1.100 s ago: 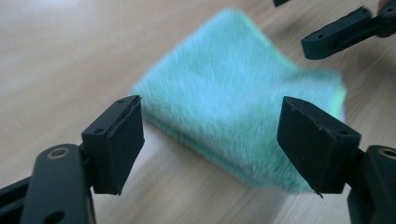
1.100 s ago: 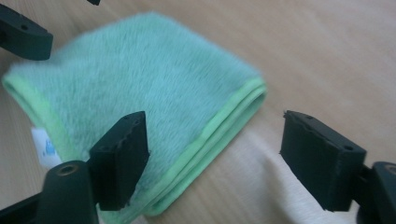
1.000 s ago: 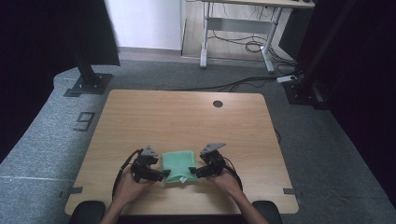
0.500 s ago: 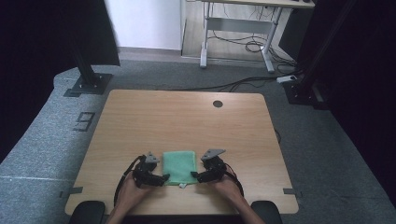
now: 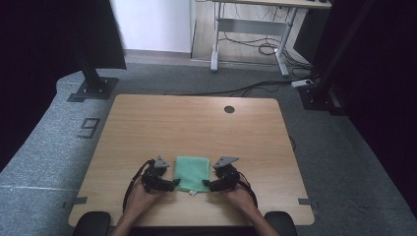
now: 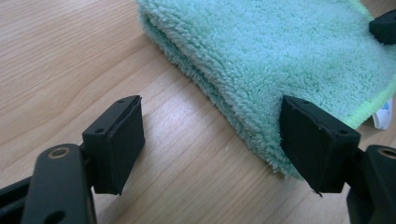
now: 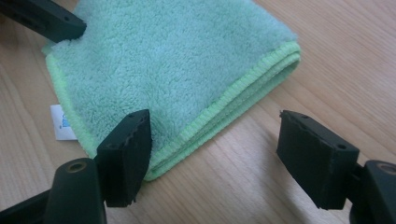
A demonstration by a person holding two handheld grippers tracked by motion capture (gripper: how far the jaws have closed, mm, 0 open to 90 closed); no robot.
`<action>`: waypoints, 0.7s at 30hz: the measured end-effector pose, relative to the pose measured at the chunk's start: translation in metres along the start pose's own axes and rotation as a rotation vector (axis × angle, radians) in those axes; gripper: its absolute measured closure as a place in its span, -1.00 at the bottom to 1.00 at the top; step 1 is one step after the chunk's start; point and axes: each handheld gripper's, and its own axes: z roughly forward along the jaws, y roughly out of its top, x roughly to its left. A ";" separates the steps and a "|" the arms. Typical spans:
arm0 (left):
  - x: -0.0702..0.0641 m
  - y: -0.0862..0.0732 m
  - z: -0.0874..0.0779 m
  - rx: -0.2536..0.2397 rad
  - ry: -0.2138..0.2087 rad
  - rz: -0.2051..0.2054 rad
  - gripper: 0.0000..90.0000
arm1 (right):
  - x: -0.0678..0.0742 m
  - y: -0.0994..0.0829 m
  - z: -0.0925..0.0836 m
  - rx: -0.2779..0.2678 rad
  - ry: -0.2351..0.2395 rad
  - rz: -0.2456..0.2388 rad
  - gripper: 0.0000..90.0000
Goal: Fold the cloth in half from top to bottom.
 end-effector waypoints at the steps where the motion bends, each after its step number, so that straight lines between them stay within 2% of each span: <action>1: 0.000 0.001 -0.001 -0.002 -0.006 -0.003 -0.47 | -0.001 0.000 -0.001 0.001 -0.002 0.001 -0.40; 8: -0.003 0.008 -0.020 -0.054 -0.043 -0.006 -0.32 | -0.003 0.002 -0.011 -0.019 -0.016 -0.001 -0.33; 12: -0.009 0.009 -0.026 -0.058 -0.058 0.020 -0.31 | -0.002 0.002 -0.018 -0.041 0.008 0.009 -0.34; 17: -0.013 0.002 -0.018 -0.017 -0.029 0.051 -0.31 | 0.005 0.000 -0.018 -0.044 0.038 0.004 -0.39; 21: -0.012 0.000 -0.010 0.004 0.001 0.055 -0.28 | 0.010 -0.001 -0.010 -0.015 0.022 -0.023 -0.32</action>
